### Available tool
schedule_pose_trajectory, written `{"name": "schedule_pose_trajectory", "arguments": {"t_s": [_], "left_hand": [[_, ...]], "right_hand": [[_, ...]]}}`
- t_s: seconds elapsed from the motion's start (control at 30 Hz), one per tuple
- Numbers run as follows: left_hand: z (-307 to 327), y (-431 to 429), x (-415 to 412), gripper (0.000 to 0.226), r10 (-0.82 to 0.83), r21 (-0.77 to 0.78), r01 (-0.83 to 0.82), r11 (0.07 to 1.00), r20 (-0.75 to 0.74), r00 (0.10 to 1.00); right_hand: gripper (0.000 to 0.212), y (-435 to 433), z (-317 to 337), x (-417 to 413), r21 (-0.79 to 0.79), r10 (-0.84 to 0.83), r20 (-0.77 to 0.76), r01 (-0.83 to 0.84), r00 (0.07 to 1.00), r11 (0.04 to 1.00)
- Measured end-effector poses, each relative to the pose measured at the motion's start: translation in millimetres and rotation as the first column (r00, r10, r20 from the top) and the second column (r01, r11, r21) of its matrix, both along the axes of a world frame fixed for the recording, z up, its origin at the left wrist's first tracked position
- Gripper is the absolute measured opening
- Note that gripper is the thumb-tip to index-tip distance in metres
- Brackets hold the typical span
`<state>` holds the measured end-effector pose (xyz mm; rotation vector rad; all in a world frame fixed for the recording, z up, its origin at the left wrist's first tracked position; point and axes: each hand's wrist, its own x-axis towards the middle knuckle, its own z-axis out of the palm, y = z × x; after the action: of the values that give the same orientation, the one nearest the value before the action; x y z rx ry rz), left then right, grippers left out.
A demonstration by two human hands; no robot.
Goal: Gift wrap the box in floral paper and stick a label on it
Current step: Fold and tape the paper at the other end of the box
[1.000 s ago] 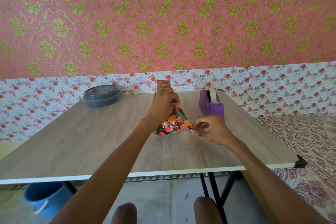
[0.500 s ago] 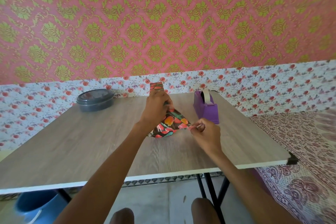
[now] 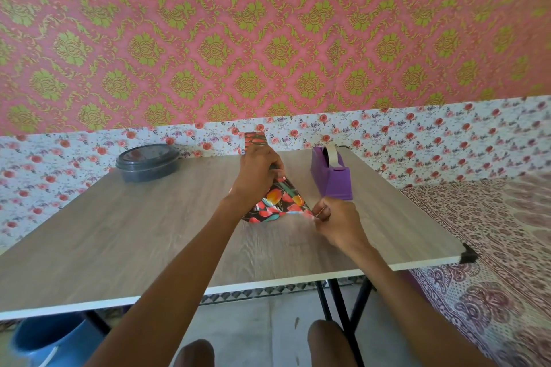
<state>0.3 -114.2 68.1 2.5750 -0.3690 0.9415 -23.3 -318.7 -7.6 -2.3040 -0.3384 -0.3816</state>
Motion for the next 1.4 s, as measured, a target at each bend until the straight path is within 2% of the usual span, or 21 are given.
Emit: {"name": "schedule_pose_trajectory", "arguments": {"t_s": [0.1, 0.17, 0.2, 0.3, 0.37, 0.43, 0.57, 0.7, 0.83, 1.0, 1.1, 1.13, 1.2, 1.27, 1.3, 1.4], "left_hand": [[0, -2, 0, 0.023, -0.002, 0.0, 0.002, 1.0, -0.005, 1.0], [0, -3, 0, 0.022, 0.008, 0.005, -0.008, 1.0, -0.01, 1.0], [0, -3, 1, 0.021, 0.011, 0.009, -0.011, 1.0, -0.009, 1.0], [0, -4, -1, 0.019, 0.008, 0.01, -0.008, 1.0, -0.006, 1.0], [1, -5, -1, 0.02, 0.009, 0.009, -0.009, 1.0, -0.009, 1.0], [1, -5, -1, 0.02, 0.01, 0.008, -0.01, 1.0, -0.011, 1.0], [1, -5, -2, 0.015, 0.003, 0.014, -0.003, 1.0, -0.016, 1.0], [0, -1, 1, 0.017, -0.019, 0.02, 0.019, 1.0, 0.004, 1.0], [0, 0, -1, 0.015, -0.065, 0.035, 0.065, 0.997, 0.012, 0.998], [1, 4, -11, 0.036, -0.141, 0.009, 0.14, 0.99, 0.017, 0.99], [-2, 8, -22, 0.046, -0.186, -0.095, 0.192, 0.977, 0.064, 0.98], [-2, 10, -27, 0.047, -0.174, -0.167, 0.186, 0.968, 0.084, 0.981], [-3, 16, -34, 0.042, -0.066, -0.323, 0.091, 0.942, 0.088, 0.994], [-4, 25, -34, 0.043, 0.062, -0.429, -0.051, 0.902, 0.011, 0.998], [-5, 30, -32, 0.043, 0.081, -0.472, -0.08, 0.878, -0.017, 0.997], [-3, 40, -29, 0.036, 0.101, -0.601, -0.09, 0.794, -0.015, 0.995]], "right_hand": [[0.034, -16, 18, 6, -0.189, 0.077, -0.204, -0.116, 0.976, 0.975], [0.045, -27, 35, 14, -0.329, 0.133, -0.37, -0.264, 0.919, 0.907], [0.043, -29, 42, 18, -0.341, 0.168, -0.385, -0.309, 0.907, 0.888], [0.024, -21, 51, 26, -0.195, 0.266, -0.245, -0.316, 0.932, 0.929], [0.021, -8, 48, 26, -0.066, 0.336, -0.216, -0.357, 0.917, 0.932], [0.024, 3, 41, 27, -0.005, 0.363, -0.195, -0.371, 0.911, 0.929], [0.017, 14, 31, 29, -0.019, 0.293, -0.088, -0.296, 0.952, 0.955], [0.022, 14, 26, 27, -0.013, 0.279, -0.107, -0.282, 0.954, 0.959], [0.022, 10, 21, 29, -0.072, 0.234, -0.082, -0.24, 0.969, 0.968], [0.017, 9, 26, 30, -0.182, 0.19, -0.051, -0.196, 0.98, 0.964], [0.03, 7, 38, 36, -0.332, 0.187, -0.121, -0.217, 0.975, 0.918], [0.037, 7, 45, 39, -0.328, 0.219, -0.151, -0.258, 0.964, 0.909], [0.042, 11, 60, 41, -0.216, 0.331, -0.182, -0.366, 0.926, 0.905], [0.034, 23, 74, 40, -0.09, 0.377, -0.114, -0.387, 0.919, 0.918], [0.028, 31, 78, 41, -0.056, 0.355, -0.038, -0.357, 0.934, 0.933], [0.033, 56, 81, 46, 0.016, 0.285, 0.125, -0.289, 0.95, 0.957]]}}
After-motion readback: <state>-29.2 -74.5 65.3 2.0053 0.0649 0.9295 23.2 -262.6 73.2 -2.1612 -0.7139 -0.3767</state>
